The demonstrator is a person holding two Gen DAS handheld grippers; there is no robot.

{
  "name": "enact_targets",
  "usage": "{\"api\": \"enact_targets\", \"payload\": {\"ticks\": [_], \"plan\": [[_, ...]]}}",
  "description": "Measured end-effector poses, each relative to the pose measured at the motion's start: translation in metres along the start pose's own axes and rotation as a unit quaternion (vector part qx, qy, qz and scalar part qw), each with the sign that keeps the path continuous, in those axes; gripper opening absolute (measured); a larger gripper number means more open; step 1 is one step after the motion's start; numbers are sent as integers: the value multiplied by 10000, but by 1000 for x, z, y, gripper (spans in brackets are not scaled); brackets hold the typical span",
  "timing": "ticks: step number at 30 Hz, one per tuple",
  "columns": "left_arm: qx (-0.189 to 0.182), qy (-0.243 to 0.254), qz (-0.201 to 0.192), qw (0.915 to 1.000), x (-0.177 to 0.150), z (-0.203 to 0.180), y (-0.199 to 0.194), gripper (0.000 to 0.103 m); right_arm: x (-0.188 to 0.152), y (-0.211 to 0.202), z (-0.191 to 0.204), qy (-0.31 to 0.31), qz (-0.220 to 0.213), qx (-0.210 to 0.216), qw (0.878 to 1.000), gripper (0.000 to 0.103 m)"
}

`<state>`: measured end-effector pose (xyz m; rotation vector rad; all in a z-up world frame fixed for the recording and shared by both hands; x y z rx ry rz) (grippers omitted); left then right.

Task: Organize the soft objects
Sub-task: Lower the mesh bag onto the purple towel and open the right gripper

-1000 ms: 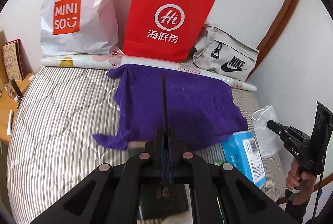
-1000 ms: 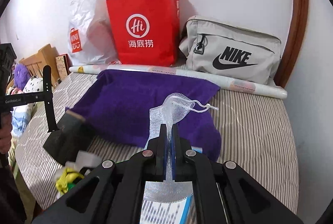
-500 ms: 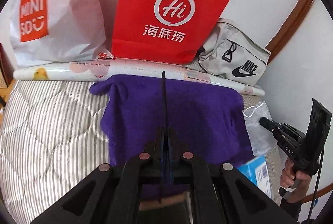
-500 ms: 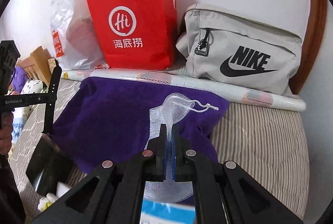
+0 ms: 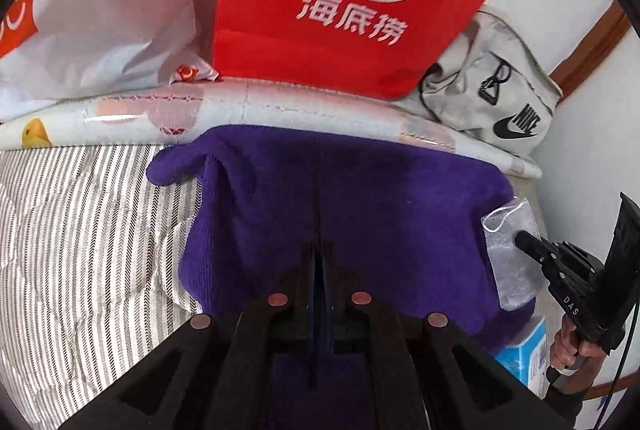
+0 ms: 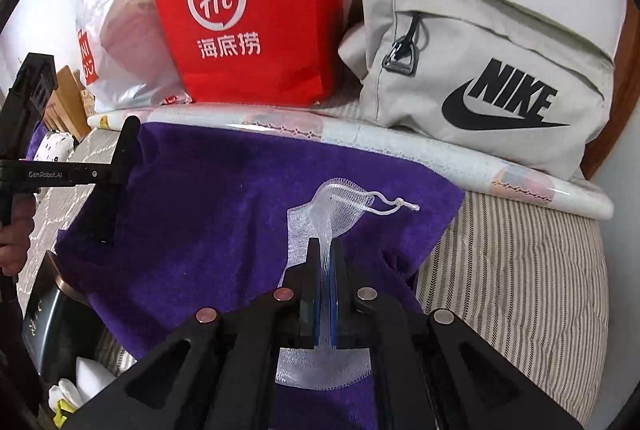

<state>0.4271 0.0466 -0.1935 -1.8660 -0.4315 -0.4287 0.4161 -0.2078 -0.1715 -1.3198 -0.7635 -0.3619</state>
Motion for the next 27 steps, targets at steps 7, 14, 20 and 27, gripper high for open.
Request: {"api": "enact_targets", "payload": {"ticks": [7,14,20,27], "plan": [[168,-132,165,9996,-1,12,13,4,-3,16,0,-41,272,116,9996,4],[243,-50,237,9994,-1,9,14,12,-4,18,0,10,390,208,9990,16],[420,125,141,9989,-4,2,-1,30,-2,-2,0,61,217,211,9995,56],[962,469,-257,9939,-19,-12,-48,56,-4,-39,4,245,98,-125,9996,76]]}}
Point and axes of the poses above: each gripper's, at about its wrist camera, not at the fingertips, and y roughly the way its jaws point, z to its left, x to its top, the point moved 4 cm from there along y, roughly the way its jaws point, and after that the axes turned 5 degrees about -z, right-handed, at the moved point
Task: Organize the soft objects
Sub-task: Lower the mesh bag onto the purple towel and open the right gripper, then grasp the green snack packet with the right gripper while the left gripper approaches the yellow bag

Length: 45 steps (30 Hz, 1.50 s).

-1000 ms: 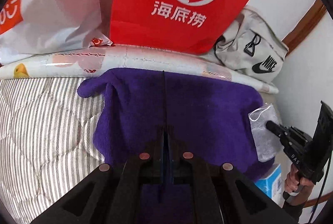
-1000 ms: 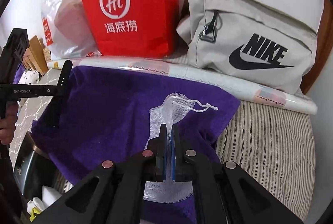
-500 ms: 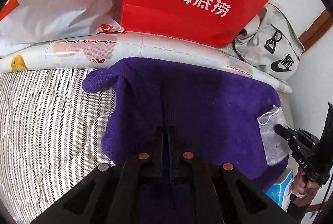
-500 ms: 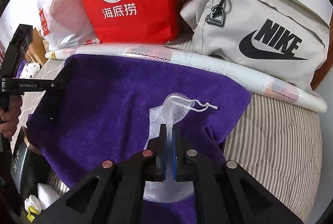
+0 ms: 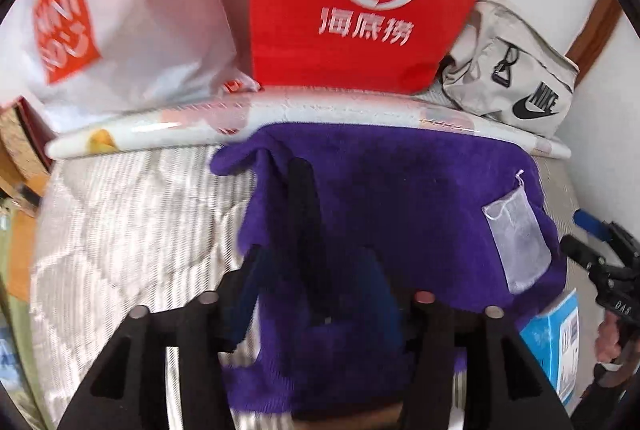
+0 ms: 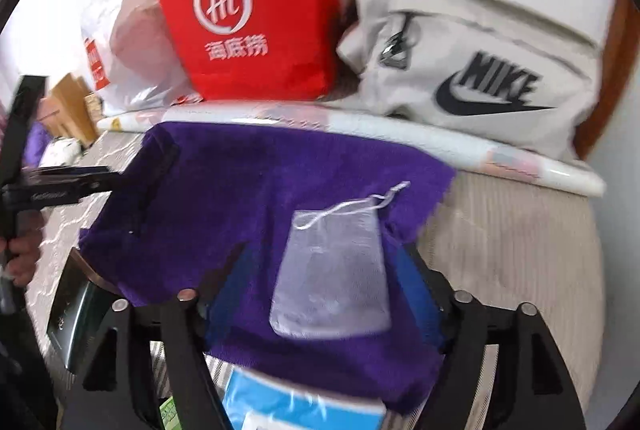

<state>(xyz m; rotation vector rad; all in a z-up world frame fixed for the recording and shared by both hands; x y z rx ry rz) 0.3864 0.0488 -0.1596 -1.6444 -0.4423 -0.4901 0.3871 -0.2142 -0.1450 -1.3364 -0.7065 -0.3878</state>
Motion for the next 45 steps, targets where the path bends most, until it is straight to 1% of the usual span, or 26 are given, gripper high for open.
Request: {"api": "enact_targets", "payload": {"ticks": [1,3,6,9,11,12,15,17,20,22,25,29,31,33,36,38,40,42,45], "plan": [[23,-6,-48,10000,-1,-1,-6,58,-1,-6,1,-5,-14,-84,10000,79],[74,-52,-122,9999,-8,-3,-25,62,-5,-19,5,11,-8,-163,9999,82],[118,-91,-194,9997,-18,-3,-47,62,-13,-39,13,2,-12,-125,9999,82],[12,-139,-341,9993,-32,-4,-73,62,-23,-61,19,41,-170,-13,9998,82],[-115,-107,-522,9985,-42,-9,-91,62,-35,-79,24,106,-333,20,9994,82],[-229,-63,-705,9972,-49,-12,-103,62,-39,-86,27,123,-393,56,9991,82],[-216,-50,-975,9950,-68,-17,-128,62,-56,-102,35,101,-421,93,9990,82],[-232,-31,-1051,9942,-83,-20,-139,62,-71,-112,42,-15,-344,-8,9994,82],[-239,-78,-925,9954,-105,-21,-149,62,-93,-122,48,-65,-273,-119,9995,82],[-452,-121,-752,9961,-123,-24,-151,62,-108,-128,50,58,-252,48,9997,82],[-666,-112,-655,9956,-148,-30,-155,62,-132,-137,50,344,-202,206,9990,82],[-601,-97,-547,9966,-176,-35,-154,62,-160,-148,60,482,-231,494,9974,82],[-539,-168,-556,9969,-186,-32,-154,62,-174,-151,73,374,-231,648,9969,82],[-398,-224,-551,9974,-196,-28,-152,62,-185,-151,85,267,-230,688,9970,82],[-278,-266,-530,9979,-206,-23,-150,62,-201,-147,103,279,-152,906,9954,79],[-216,-300,-523,9979,-211,-20,-149,62,-208,-141,113,289,-90,1021,9943,79],[-176,-369,-513,9978,-213,-15,-147,62,-212,-131,121,259,-20,965,9950,77],[-209,-427,-470,9978,-216,-11,-145,62,-214,-124,127,281,59,974,9948,74],[-244,-522,-447,9973,-219,-4,-144,62,-214,-116,138,354,160,1116,9930,74]]}}
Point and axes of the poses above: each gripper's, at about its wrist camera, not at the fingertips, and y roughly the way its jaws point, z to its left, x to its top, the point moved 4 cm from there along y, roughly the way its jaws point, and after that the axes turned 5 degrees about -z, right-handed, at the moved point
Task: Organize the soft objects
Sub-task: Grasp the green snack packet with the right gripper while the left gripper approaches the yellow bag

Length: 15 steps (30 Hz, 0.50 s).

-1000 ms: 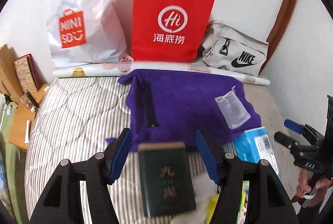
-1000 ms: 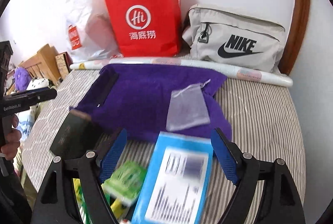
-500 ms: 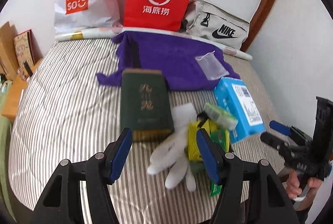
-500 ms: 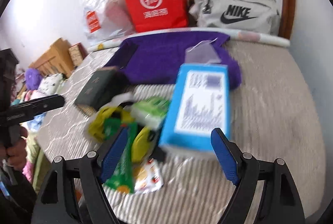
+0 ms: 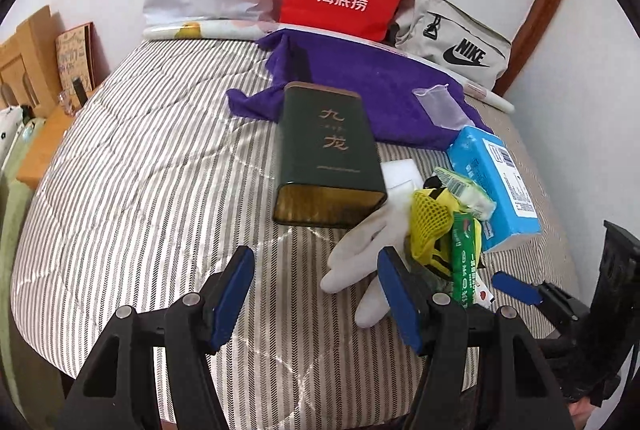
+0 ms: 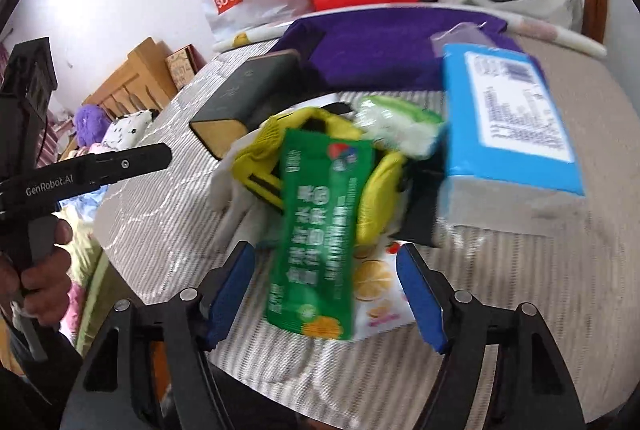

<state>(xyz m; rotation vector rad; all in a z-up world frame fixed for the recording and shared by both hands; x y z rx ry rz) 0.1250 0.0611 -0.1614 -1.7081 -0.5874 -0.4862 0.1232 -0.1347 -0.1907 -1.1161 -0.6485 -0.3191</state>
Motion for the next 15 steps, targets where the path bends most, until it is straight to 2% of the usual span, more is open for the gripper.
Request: {"api": "enact_targets", "payload": {"ticks": [3,5,7,13,15], "plan": [[-49,-94,30,9999,-2,6,1,62,-2,13,8,-127,112,-144,9998,73],[-63,-113,59,9999,-3,8,2,63,-1,18,10,-115,80,-207,9997,59],[-48,-121,99,9999,-4,9,4,63,1,20,11,-129,70,-232,9996,31],[-113,-89,100,9998,-5,6,5,63,4,-3,8,-319,-189,-248,9990,30],[-256,-34,68,9996,-5,0,4,63,5,-12,7,-338,-262,-260,9988,30]]}}
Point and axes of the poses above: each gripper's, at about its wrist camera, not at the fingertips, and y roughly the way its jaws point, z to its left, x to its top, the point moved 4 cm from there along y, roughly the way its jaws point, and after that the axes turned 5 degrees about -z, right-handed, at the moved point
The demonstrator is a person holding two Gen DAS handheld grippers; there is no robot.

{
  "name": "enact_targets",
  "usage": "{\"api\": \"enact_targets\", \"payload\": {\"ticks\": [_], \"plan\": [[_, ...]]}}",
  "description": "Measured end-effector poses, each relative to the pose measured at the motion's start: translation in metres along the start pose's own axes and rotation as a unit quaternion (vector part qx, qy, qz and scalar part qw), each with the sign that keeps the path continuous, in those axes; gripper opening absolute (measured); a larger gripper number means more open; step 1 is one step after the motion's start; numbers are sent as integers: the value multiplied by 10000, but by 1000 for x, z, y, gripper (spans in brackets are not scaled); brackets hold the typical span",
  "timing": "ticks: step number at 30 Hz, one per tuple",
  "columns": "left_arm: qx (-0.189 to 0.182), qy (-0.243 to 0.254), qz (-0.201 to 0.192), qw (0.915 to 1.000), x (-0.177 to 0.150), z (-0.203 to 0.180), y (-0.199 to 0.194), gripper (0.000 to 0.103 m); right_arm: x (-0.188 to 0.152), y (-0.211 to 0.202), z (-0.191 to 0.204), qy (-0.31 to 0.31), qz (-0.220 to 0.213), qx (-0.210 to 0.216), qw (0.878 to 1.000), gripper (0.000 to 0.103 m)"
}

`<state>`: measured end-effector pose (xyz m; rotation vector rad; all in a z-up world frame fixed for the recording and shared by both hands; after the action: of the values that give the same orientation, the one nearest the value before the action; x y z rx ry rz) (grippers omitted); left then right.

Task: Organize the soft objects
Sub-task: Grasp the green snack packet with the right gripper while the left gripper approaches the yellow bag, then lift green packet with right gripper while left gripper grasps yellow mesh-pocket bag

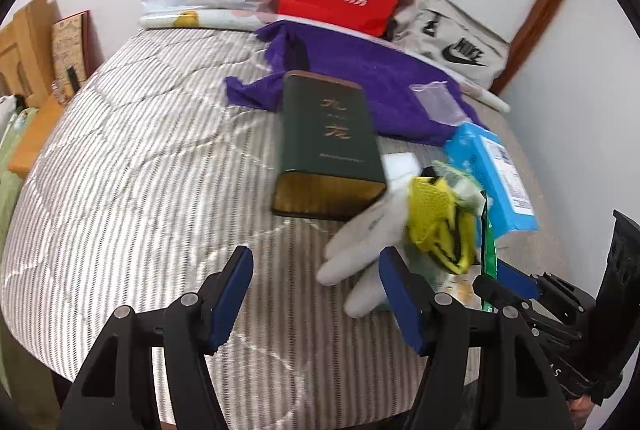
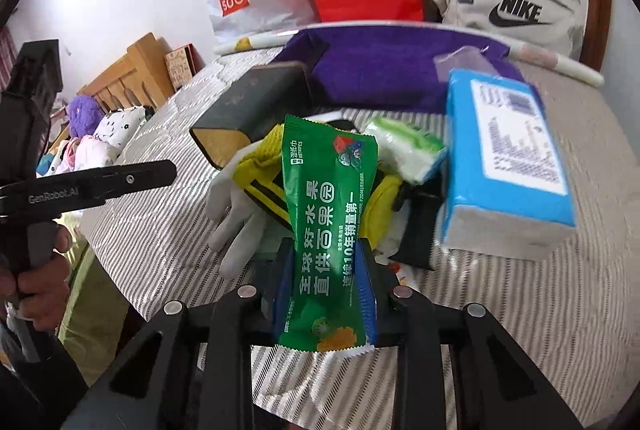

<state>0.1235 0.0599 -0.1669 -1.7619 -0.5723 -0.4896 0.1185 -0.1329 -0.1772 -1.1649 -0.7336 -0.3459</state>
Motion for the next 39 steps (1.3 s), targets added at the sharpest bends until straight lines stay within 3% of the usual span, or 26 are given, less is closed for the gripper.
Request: {"api": "enact_targets", "payload": {"ticks": [3,7,13,16,20,24,25,26,31,39], "plan": [[-134,259,-101,9995,0,-17,-4,63,-1,-18,-4,-106,-132,-3,9999,30],[-331,615,-173,9974,4,-45,0,63,-7,-34,-23,-156,-197,-372,9990,30],[-97,1294,-344,9909,8,-86,18,60,-19,-46,-60,-2,-210,-758,9969,30],[30,1518,-380,9877,10,-93,26,53,-32,-48,-72,97,-131,-777,9968,30],[167,1712,-352,9845,9,-100,39,50,-47,-47,-81,116,-47,-730,9973,30],[310,1734,-309,9839,7,-103,50,47,-54,-40,-85,152,41,-651,9978,30],[354,1751,-285,9835,7,-102,53,36,-54,-39,-86,169,42,-625,9979,30],[400,1764,-262,9831,7,-102,55,33,-55,-38,-86,181,38,-601,9980,30],[304,1729,-239,9842,11,-102,53,24,-54,-37,-87,230,31,-566,9981,30],[-407,1111,-220,9927,20,-95,33,24,-54,-39,-85,194,26,-595,9980,30]]}}
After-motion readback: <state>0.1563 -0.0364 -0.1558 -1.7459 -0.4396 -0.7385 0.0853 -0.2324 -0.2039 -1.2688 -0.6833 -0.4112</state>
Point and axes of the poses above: each gripper's, at about its wrist camera, not at the fingertips, and y roughly the way its jaws point, z to its left, x to its top, the point moved 4 cm from there along y, roughly the way its jaws point, and after that the axes turned 5 degrees about -z, right-handed, at the moved point
